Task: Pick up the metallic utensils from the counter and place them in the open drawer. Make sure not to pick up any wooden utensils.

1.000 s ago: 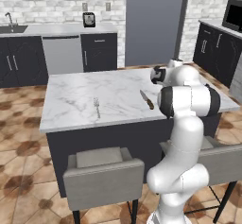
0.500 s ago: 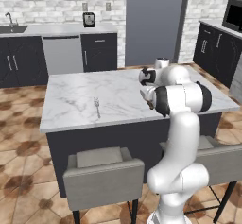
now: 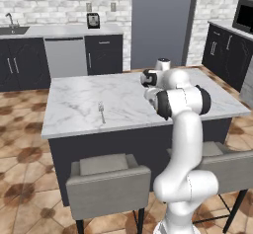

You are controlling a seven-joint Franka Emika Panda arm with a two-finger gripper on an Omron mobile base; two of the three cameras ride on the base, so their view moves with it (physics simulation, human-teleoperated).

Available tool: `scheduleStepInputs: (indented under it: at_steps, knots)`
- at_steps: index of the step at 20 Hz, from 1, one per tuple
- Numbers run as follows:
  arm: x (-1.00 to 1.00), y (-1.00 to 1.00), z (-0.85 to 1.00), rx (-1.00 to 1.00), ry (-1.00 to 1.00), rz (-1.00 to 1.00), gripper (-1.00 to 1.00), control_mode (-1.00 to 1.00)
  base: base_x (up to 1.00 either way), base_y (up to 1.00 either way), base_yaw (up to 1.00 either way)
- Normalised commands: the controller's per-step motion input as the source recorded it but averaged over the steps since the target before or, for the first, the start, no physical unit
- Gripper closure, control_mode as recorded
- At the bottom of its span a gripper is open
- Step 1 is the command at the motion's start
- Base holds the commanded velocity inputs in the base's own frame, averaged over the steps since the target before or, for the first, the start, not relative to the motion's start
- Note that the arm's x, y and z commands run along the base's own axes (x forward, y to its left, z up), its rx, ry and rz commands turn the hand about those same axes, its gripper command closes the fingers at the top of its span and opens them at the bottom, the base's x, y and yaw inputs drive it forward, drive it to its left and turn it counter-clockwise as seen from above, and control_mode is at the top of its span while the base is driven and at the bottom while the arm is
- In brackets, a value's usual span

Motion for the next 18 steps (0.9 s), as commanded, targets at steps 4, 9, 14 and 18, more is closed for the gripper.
scheduleStepInputs:
  at_steps: [4, 9, 14, 18]
  knots:
    - [0.07, 0.00, -0.10, 0.00, 0.00, 0.00, -1.00, -1.00, 0.00, 0.00, 0.00]
    - [-0.35, 0.00, -0.01, 0.00, 0.00, 0.00, -1.00, -1.00, 0.00, 0.00, 0.00]
    - [-0.51, 0.00, -0.04, 0.00, 0.00, 0.00, -1.00, -1.00, 0.00, 0.00, 0.00]
    - [-0.17, 0.00, -0.28, 0.00, -0.02, 0.00, -1.00, -1.00, 0.00, 0.00, 0.00]
